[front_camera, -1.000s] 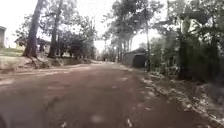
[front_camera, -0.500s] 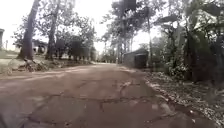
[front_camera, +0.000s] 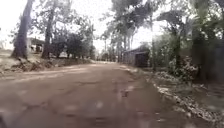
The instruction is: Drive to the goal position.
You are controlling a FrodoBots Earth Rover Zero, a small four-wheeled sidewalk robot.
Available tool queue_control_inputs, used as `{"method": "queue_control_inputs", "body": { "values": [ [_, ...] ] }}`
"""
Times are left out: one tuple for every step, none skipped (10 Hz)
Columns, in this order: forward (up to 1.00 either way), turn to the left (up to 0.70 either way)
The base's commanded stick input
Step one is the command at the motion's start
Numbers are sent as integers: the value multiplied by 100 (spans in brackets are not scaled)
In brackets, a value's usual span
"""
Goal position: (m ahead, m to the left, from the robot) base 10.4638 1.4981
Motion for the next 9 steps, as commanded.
{"method": "queue_control_inputs", "body": {
  "values": [
    [100, 0],
    [100, 0],
    [100, 0],
    [100, 0],
    [100, 0],
    [100, 0],
    [100, 0],
    [100, 0],
    [100, 0]
  ]
}}
